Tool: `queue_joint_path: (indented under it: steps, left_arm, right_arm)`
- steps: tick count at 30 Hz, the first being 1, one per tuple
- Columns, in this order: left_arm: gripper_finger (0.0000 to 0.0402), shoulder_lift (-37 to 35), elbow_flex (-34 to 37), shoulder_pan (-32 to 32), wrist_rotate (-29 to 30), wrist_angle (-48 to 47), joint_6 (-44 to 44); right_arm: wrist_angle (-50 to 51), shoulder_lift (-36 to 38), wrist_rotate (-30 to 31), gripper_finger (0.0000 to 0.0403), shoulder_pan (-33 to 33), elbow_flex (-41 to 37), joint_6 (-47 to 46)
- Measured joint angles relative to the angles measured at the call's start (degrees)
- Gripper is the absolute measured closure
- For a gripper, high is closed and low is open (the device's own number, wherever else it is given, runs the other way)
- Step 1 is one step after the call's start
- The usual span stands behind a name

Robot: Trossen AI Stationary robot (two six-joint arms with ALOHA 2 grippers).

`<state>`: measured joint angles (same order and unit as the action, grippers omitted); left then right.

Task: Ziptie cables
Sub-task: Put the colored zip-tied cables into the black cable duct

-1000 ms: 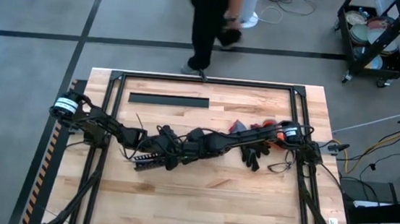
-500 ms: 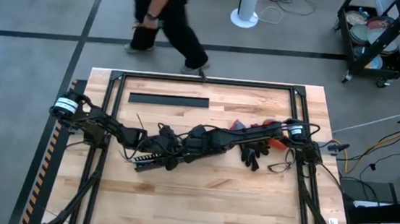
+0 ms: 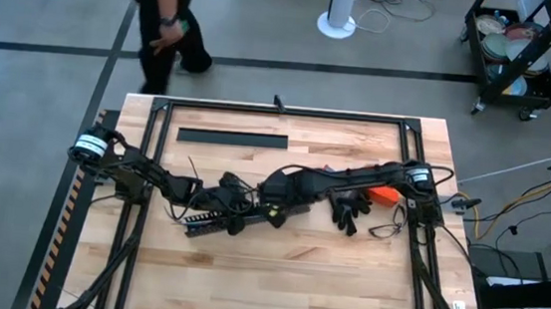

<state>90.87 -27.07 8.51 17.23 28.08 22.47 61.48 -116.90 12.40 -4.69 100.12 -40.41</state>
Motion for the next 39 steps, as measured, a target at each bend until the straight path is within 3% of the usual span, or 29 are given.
queue_joint_path:
  steps: [5, 9, 14, 16, 22, 39]
  left_arm:
    - [0.0402, 0.0, 0.0, 0.0, -0.2, 0.0, -1.0]
    - [0.0402, 0.0, 0.0, 0.0, -0.3, 0.0, -2.9]
    - [0.0402, 0.0, 0.0, 0.1, -0.3, -0.6, -6.4]
    - [0.0402, 0.0, 0.0, 0.1, -0.6, -0.6, -7.5]
    - [0.0402, -0.1, 0.0, 0.0, -1.7, -0.9, -8.8]
    - [0.0402, -0.1, -0.1, 0.0, -1.7, -1.7, -9.5]
  right_arm:
    - [-1.0, 0.0, -4.9, 0.0224, 1.2, 0.0, 9.4]
    - [-2.7, 0.2, -5.6, 0.0257, 0.9, 0.0, 17.8]
    - [-2.7, 0.2, -5.8, 0.0366, 1.0, 0.0, 25.0]
    - [-3.8, 0.2, -7.8, 0.0392, 1.0, 0.0, 28.2]
    - [-7.2, -1.5, -17.2, 0.04, 0.9, -0.1, 35.4]
    - [-9.1, -4.2, -17.4, 0.0403, 0.6, 0.0, 38.1]
